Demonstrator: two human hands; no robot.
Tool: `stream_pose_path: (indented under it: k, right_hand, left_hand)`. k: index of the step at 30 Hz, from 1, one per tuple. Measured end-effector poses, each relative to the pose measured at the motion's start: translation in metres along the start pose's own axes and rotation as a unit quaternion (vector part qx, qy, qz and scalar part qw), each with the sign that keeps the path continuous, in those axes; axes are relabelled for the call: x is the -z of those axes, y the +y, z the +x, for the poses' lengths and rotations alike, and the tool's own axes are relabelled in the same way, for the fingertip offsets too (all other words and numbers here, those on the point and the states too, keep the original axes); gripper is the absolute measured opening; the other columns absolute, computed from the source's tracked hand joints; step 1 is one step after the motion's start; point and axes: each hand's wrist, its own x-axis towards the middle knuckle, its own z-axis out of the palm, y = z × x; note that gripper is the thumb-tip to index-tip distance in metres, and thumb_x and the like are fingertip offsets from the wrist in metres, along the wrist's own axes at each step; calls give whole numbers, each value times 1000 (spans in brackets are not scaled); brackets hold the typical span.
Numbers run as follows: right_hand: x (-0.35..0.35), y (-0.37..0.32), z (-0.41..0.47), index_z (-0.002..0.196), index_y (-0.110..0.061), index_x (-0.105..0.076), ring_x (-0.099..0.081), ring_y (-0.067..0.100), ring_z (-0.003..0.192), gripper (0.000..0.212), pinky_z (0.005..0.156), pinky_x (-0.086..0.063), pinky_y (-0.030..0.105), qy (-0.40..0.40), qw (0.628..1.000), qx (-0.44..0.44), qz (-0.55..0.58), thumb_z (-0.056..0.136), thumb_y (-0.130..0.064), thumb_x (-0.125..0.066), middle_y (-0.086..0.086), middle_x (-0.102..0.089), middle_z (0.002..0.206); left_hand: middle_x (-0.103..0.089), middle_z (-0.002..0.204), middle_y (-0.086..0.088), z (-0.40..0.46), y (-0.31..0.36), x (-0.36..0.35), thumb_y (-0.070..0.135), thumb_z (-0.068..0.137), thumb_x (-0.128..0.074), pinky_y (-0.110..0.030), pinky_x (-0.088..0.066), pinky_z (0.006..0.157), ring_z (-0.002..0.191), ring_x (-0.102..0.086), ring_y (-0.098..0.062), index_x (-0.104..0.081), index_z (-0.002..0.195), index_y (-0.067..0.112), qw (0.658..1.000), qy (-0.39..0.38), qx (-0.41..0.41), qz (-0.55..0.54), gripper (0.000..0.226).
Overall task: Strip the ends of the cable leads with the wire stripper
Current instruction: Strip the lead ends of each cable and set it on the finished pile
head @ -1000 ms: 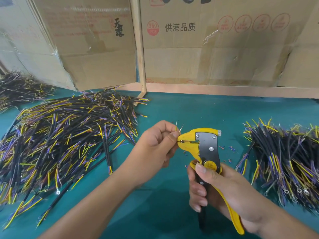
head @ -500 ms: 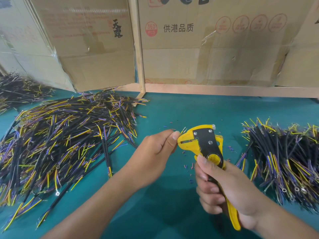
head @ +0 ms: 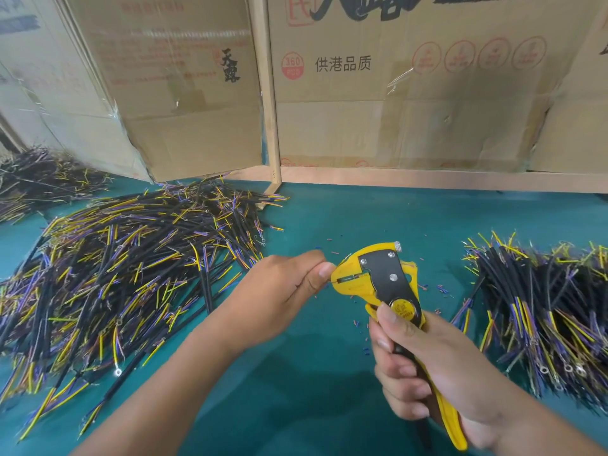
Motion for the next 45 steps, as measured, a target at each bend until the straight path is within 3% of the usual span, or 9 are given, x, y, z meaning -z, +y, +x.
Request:
stream_pose_path:
  k: [3, 10, 13, 16, 23, 26, 30, 36, 45]
  right_hand:
    - [-2, -3, -3, 67, -13, -51, -25, 14, 40, 45, 40, -29, 20, -7, 1000, -4, -2, 75, -51, -75, 3, -30, 57]
    - [-2, -3, -4, 68, -13, -50, -24, 15, 43, 48, 41, -29, 21, -4, 999, -5, -31, 72, -52, -77, 4, -30, 58]
    - [11, -14, -4, 66, -14, -49, -26, 11, 38, 53, 38, -30, 20, 18, 998, 35, 43, 63, -48, -90, 1, -29, 55]
    - [23, -23, -3, 73, -11, -53, -32, 14, 42, 52, 39, -37, 29, 26, 990, 82, 113, 62, -44, -92, 2, -33, 59]
    - [16, 4, 10, 108, 6, -68, -52, 31, 69, 63, 73, -53, 45, -33, 993, 36, 106, 67, -37, -90, 18, -51, 79]
    - [16, 5, 11, 108, 6, -68, -53, 31, 68, 63, 72, -53, 45, -20, 994, 25, 108, 67, -37, -89, 18, -52, 79]
    - [21, 10, 17, 108, 6, -68, -52, 31, 69, 49, 70, -53, 45, -2, 993, 10, 117, 78, -32, -79, 18, -51, 80]
    - [35, 21, 30, 106, 2, -71, -55, 30, 68, 59, 71, -53, 47, -5, 990, 5, 137, 68, -38, -91, 15, -55, 78]
    - [47, 28, 39, 107, -1, -72, -58, 29, 69, 54, 73, -53, 49, -10, 990, -6, 139, 73, -41, -87, 12, -58, 79]
  left_hand:
    - [-34, 58, 6, -1, 1, 5, 55, 103, -18, -35, -34, 49, 51, -33, -20, -35, 79, 27, 999, -9, -21, 33, 41]
    - [-32, 58, 7, -3, -5, 6, 52, 104, -21, -30, -28, 50, 52, -29, -15, -33, 79, 35, 998, -29, -31, 39, 33]
    - [-41, 61, 10, -6, -27, 27, 39, 106, -31, -20, -31, 55, 55, -38, -4, -44, 74, 46, 997, 60, 50, -4, 36]
    - [-40, 62, 9, -6, -41, 39, 32, 105, -36, -20, -31, 56, 56, -37, -1, -43, 70, 36, 983, 146, 104, -28, 36]
    - [-41, 67, -1, -4, -28, 9, 49, 102, -28, -25, -34, 56, 57, -38, -13, -46, 79, 26, 992, 66, 94, -48, 37]
    - [-40, 65, -9, -4, -24, 7, 52, 101, -28, -35, -35, 56, 58, -36, -21, -50, 87, 26, 991, 50, 97, -79, 36]
    - [-36, 63, 6, -3, -20, 3, 49, 101, -29, -23, -31, 52, 55, -31, -11, -49, 94, 29, 993, 23, 83, -82, 29]
    - [-36, 60, 12, -3, -18, 1, 38, 104, -34, -21, -28, 50, 53, -29, -11, -48, 97, 26, 995, 9, 68, -71, 19]
    - [-44, 76, 21, -2, -15, 1, 26, 104, -40, -14, -33, 64, 70, -43, -3, -53, 107, 11, 999, -12, 30, -14, 20]
